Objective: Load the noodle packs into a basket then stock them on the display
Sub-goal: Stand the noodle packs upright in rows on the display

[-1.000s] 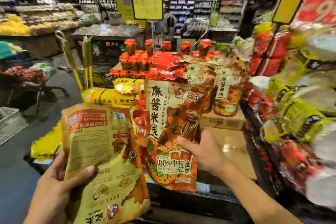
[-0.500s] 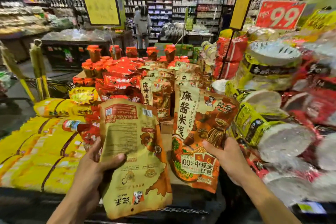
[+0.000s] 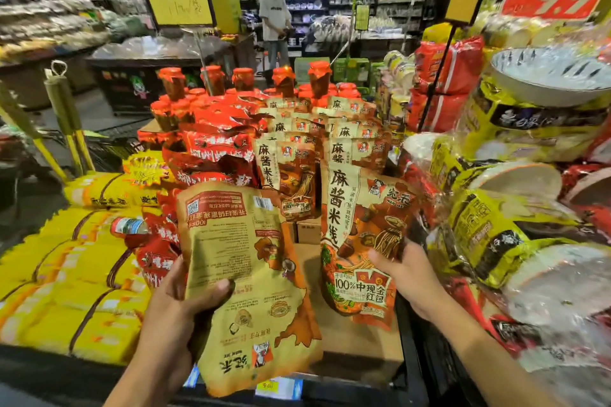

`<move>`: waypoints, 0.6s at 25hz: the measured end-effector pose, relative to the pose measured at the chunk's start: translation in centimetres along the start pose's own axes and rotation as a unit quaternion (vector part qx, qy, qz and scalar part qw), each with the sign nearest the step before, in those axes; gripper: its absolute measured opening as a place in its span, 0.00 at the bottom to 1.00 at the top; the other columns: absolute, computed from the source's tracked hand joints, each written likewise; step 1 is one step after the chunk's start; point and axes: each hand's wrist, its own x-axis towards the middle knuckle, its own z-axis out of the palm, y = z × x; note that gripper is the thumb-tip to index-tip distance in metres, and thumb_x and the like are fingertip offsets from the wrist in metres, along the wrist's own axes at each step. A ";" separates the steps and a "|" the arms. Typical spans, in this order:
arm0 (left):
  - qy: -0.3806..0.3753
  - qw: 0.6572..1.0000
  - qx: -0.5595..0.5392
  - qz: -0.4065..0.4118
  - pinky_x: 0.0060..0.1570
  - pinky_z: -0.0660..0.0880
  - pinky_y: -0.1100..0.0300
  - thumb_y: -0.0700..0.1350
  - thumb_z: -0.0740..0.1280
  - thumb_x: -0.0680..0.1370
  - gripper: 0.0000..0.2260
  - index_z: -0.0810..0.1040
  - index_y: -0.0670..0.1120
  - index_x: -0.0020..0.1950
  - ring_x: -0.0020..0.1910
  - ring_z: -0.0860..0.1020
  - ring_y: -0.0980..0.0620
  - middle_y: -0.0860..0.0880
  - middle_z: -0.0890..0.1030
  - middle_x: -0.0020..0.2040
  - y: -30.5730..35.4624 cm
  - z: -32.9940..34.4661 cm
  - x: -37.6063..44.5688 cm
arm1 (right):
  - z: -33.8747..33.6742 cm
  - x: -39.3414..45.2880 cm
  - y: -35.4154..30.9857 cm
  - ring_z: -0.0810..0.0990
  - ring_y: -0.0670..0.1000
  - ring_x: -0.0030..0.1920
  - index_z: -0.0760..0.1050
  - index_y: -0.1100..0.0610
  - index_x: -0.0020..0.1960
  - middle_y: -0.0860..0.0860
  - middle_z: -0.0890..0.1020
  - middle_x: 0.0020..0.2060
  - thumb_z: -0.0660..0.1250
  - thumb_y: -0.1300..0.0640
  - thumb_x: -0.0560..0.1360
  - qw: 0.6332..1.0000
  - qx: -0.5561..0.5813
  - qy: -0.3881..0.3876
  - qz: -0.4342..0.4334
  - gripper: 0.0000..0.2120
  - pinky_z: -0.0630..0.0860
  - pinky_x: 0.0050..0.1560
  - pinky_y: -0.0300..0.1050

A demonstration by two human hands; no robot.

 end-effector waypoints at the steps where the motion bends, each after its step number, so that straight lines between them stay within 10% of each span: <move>1: 0.005 1.000 0.000 -0.004 0.29 0.80 0.60 0.23 0.66 0.70 0.24 0.78 0.53 0.49 0.36 0.86 0.50 0.48 0.88 0.41 -0.3 -0.3 0.8 | 0.6 0.9 0.5 0.87 0.48 0.48 0.78 0.54 0.57 0.47 0.88 0.46 0.71 0.65 0.77 1.000 0.002 0.003 0.012 0.11 0.81 0.43 0.40; 9: 0.055 0.996 0.010 -0.064 0.54 0.77 0.45 0.31 0.79 0.57 0.34 0.73 0.55 0.56 0.46 0.85 0.43 0.53 0.87 0.40 -2.1 -1.7 5.3 | 5.2 8.9 4.4 0.86 0.53 0.54 0.78 0.52 0.59 0.50 0.87 0.52 0.70 0.62 0.78 0.997 -0.024 0.004 0.071 0.11 0.81 0.58 0.56; 15: 0.065 0.993 0.047 -0.087 0.43 0.83 0.52 0.29 0.74 0.61 0.30 0.79 0.46 0.61 0.47 0.85 0.40 0.43 0.87 0.47 -2.3 -2.0 6.9 | 8.6 15.8 6.5 0.82 0.44 0.50 0.76 0.48 0.49 0.45 0.84 0.48 0.70 0.62 0.79 0.991 -0.086 -0.053 0.085 0.09 0.77 0.55 0.46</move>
